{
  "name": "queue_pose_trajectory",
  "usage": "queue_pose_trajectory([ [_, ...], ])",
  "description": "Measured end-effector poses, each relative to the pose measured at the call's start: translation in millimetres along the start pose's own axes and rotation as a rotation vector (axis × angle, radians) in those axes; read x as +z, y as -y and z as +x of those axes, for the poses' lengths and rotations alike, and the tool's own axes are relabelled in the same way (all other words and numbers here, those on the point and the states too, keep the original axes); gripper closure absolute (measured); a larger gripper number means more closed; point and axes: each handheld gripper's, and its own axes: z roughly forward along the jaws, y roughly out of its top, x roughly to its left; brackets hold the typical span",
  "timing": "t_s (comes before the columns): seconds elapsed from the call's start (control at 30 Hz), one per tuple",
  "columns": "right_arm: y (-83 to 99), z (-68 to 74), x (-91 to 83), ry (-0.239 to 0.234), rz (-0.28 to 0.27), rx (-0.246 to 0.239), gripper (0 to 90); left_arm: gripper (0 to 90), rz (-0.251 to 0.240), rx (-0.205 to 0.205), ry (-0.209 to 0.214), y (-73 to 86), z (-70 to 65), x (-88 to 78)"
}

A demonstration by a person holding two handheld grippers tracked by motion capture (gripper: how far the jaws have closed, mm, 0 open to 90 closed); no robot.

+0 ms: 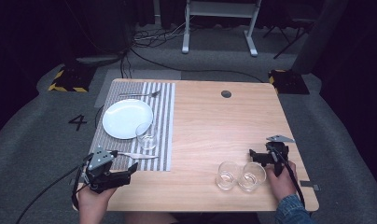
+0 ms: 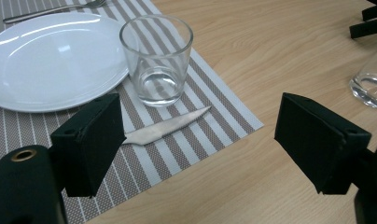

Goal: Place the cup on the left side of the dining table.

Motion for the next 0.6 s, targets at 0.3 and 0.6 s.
queue_pose_trajectory([
  [0.3,0.0,0.0,0.0,0.0,0.0,0.0,0.8,15.5,0.085,0.036,-0.059,6.3,-5.2,2.6],
  [0.6,0.0,0.0,0.0,0.0,0.0,0.0,0.7,14.9,0.211,0.042,-0.095,21.0,-2.9,17.1],
])
